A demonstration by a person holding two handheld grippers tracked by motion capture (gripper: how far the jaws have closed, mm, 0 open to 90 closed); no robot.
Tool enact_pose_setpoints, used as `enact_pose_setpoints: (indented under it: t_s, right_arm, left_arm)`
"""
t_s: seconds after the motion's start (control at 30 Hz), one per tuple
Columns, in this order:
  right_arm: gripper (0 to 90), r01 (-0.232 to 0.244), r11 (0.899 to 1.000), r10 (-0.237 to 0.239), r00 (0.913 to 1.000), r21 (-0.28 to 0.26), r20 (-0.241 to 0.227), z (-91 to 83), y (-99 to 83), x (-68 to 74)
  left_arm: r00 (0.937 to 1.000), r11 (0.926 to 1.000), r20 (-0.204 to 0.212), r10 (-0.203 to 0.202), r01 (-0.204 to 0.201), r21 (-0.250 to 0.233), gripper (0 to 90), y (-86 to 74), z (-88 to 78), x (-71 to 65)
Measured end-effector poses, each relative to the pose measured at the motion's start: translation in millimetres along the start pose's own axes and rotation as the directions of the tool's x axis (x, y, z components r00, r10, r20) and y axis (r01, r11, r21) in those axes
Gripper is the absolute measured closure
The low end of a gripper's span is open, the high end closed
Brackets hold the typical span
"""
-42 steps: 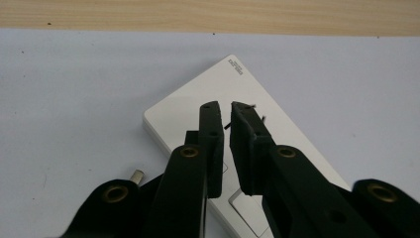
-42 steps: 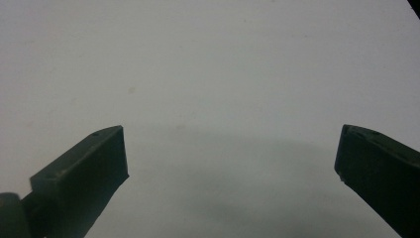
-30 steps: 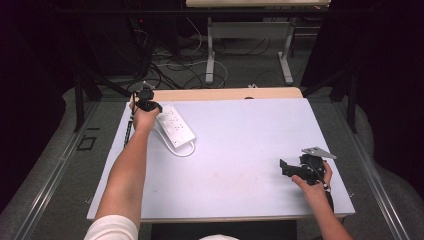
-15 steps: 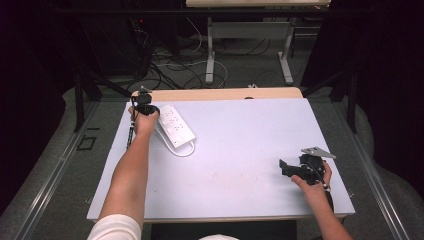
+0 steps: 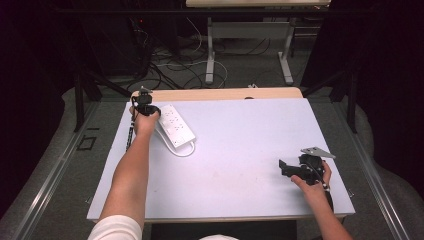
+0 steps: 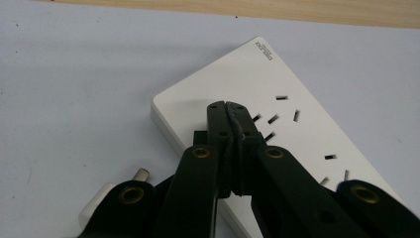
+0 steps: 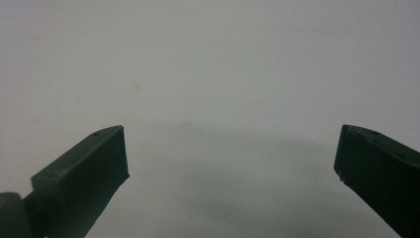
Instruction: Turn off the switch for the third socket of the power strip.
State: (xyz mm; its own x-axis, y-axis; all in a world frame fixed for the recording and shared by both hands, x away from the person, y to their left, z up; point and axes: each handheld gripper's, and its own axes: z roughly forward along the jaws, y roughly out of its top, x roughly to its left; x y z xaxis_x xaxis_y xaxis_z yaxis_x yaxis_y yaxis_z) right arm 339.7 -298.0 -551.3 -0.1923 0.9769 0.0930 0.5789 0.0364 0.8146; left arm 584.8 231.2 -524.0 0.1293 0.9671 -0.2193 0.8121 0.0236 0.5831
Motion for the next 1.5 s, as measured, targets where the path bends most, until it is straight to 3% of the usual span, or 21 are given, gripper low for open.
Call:
enact_pose_setpoints:
  t_s: [0.3, 0.33, 1.17, 1.5]
  right_arm:
    - [0.0, 0.013, 1.000, -0.013, 0.9999, -0.004, -0.008, -0.7, 0.4, 0.4]
    - [0.0, 0.013, 1.000, -0.013, 0.9999, -0.005, -0.008, -1.0, 0.5, 0.0]
    - [0.0, -0.001, 1.000, 0.001, 0.9999, 0.011, -0.012, 1.1, -0.8, -1.2]
    - [0.0, 0.007, 1.000, -0.007, 0.9997, 0.006, -0.024, 0.9, -0.1, -1.0]
  left_arm:
    - [0.9999, 0.9999, 0.011, -0.005, 0.005, -0.009, 90.0, -1.0, 1.6, -0.4]
    - [0.9997, 0.9999, -0.020, 0.013, -0.013, -0.010, 90.0, -1.9, 2.1, -1.7]
    - [0.9996, 0.9997, -0.015, 0.023, -0.023, -0.010, 90.0, -1.4, 2.2, -2.2]
    - [0.9991, 0.9993, -0.016, 0.038, -0.038, 0.004, 83.7, -1.6, -0.7, -6.9]
